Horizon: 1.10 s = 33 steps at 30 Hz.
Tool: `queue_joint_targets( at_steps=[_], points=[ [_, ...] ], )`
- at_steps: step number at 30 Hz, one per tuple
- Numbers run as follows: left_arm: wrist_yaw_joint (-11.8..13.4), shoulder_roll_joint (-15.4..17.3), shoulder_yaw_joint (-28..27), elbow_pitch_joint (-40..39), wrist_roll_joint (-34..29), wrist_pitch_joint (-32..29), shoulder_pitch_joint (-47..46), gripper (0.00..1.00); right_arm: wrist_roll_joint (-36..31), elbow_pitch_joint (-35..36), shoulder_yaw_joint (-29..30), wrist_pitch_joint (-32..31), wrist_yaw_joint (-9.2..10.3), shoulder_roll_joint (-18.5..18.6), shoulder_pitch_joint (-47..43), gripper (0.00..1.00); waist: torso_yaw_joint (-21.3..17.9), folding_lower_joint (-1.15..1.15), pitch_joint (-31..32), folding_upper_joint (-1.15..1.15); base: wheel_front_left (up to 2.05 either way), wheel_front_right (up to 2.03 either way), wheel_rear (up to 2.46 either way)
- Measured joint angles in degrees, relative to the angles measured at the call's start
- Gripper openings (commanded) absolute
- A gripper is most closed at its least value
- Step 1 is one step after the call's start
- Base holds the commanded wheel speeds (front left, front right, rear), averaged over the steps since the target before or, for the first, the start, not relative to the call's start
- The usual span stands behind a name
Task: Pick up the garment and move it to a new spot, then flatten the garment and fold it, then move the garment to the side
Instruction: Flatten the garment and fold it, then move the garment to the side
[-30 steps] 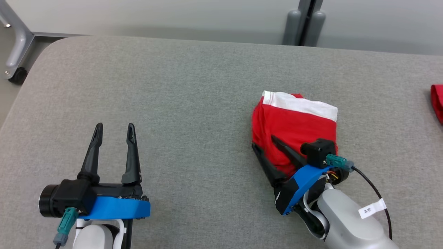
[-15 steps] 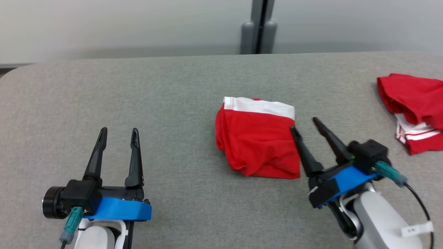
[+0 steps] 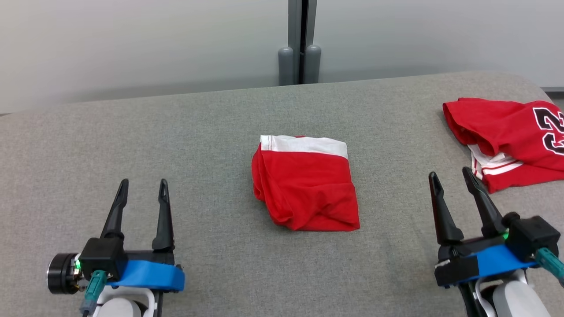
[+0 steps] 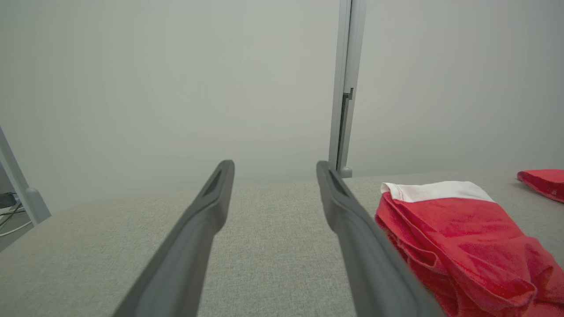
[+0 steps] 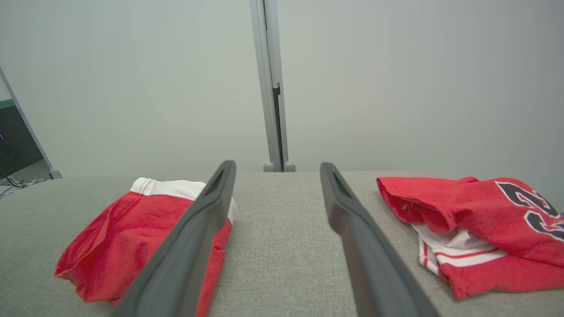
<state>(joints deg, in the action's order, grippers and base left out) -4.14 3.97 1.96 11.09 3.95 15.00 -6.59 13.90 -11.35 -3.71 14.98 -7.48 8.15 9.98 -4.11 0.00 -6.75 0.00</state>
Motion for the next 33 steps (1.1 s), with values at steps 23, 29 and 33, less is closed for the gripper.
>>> queue_joint_targets(
  at_steps=[23, 29, 33],
  points=[
    [2.1, 1.0, -0.6, 0.9, 0.5, 0.0, 2.9, 1.0, -6.0, 6.1, 6.5, -3.8, 0.0, -4.6, -8.3, 1.0, 2.5, -0.01, 2.0, 0.0, 0.0, 0.0, 0.0],
    [2.1, 0.9, 0.1, 0.5, 0.6, 0.0, 2.0, 1.0, -6.1, 6.2, 3.9, -6.4, 0.0, -3.3, -1.7, 1.0, 3.4, 0.0, 0.5, 0.0, 0.0, 0.0, 0.0],
    [2.1, 0.8, 0.5, 0.3, 0.9, 0.0, 1.3, 1.0, -6.1, 3.3, 1.2, -9.8, 0.0, -2.2, 3.9, 1.0, 4.5, 0.0, -0.6, 0.0, 0.0, 0.0, 0.0]
  ],
)
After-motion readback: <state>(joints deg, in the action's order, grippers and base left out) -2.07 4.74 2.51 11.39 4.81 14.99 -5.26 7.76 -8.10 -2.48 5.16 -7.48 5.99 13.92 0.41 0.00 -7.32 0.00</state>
